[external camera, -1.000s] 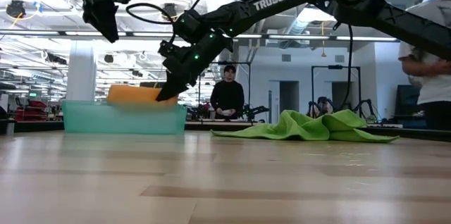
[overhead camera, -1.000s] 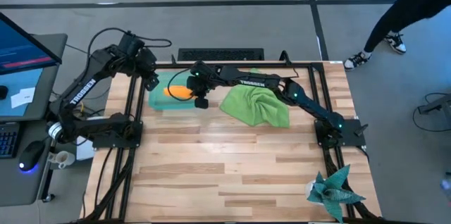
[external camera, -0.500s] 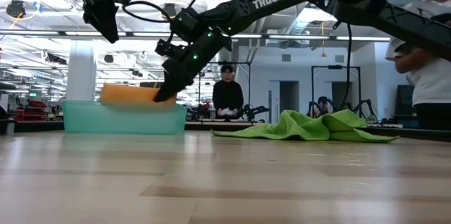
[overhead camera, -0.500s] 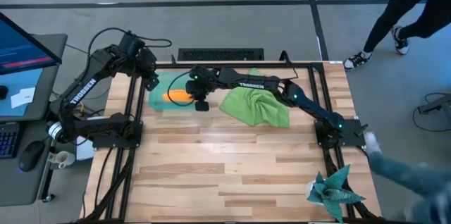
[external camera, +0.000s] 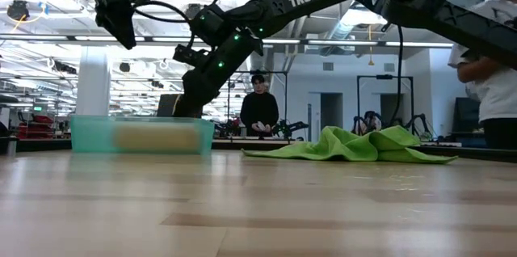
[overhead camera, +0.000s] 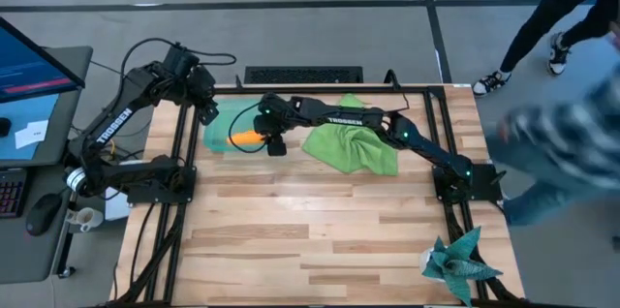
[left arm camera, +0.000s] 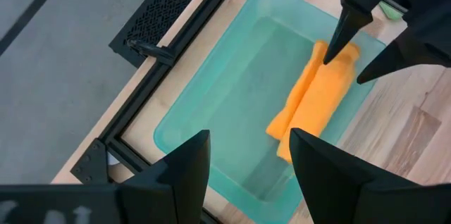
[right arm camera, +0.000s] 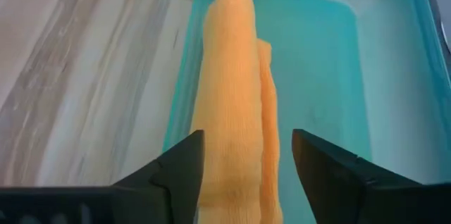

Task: Roll microfiber towels into tight, uniform cylinder then place into a basket
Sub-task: Put the yellow towel into the blue bin, then fold the green towel

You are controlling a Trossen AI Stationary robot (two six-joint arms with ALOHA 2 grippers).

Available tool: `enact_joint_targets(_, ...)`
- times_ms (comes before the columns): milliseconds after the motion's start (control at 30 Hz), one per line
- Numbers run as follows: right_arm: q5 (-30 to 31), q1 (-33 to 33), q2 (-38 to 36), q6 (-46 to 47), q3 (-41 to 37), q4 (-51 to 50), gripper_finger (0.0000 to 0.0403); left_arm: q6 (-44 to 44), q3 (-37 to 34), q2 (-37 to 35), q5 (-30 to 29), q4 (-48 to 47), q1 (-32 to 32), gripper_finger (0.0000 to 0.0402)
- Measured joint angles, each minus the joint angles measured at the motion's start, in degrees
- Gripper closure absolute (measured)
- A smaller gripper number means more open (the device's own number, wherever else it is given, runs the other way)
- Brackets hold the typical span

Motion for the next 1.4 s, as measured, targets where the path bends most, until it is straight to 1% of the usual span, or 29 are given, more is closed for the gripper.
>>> enact_joint_targets(133,0.04,0.02,0.0,0.0,0.0,-0.25,0.0165,0.02,0.0,0.0,0.0,0.0,0.0,0.0215)
enact_joint_targets(267,0.04,0.02,-1.24,0.06,-0.04,-4.68,0.0178,0.02,0.0,0.0,-0.02,-0.07,0.0,0.0216)
enact_joint_targets(367,0.03,-0.18,-4.24,1.04,-0.04,-10.79,0.0193,0.04,0.0,0.0,-0.01,-0.87,0.0,0.0218)
enact_joint_targets(533,0.0,-0.81,-9.83,2.09,0.02,-23.76,0.0222,-0.62,0.0,0.0,0.35,-1.27,-0.49,0.0218)
enact_joint_targets(633,0.04,-0.93,-14.15,2.3,-0.07,-31.14,0.0237,-2.49,0.0,0.0,2.93,-0.7,-1.57,0.0218)
enact_joint_targets(700,0.03,-1.06,-17.42,3.06,0.0,-35.13,0.0247,-3.93,0.0,0.0,4.07,0.18,-2.9,0.0218)
enact_joint_targets(800,0.0,-1.22,-21.38,5.19,0.04,-40.25,0.026,-6.56,0.0,0.0,4.2,0.9,-6.07,0.0219)
enact_joint_targets(967,0.01,-1.22,-26.7,10.0,-1.15,-50.3,0.0281,-11.22,0.0,-0.2,4.37,1.03,-13.47,0.0219)
enact_joint_targets(1033,0.0,-0.78,-29.71,11.31,-4.58,-50.11,0.0287,-12.7,0.0,-0.37,4.35,1.35,-16.7,0.0219)
enact_joint_targets(1133,0.0,0.5,-35.15,12.99,-13.23,-48.0,0.0293,-14.52,0.0,-0.39,4.14,3.24,-21.63,0.0219)
enact_joint_targets(1233,0.0,1.93,-42.11,15.31,-25.04,-42.88,0.0296,-16.04,0.0,-0.42,3.1,6.35,-25.93,0.0219)
enact_joint_targets(1400,0.65,4.49,-55.07,19.95,-45.24,-29.07,0.0296,-16.22,0.0,0.69,2.45,12.21,-32.03,0.0219)
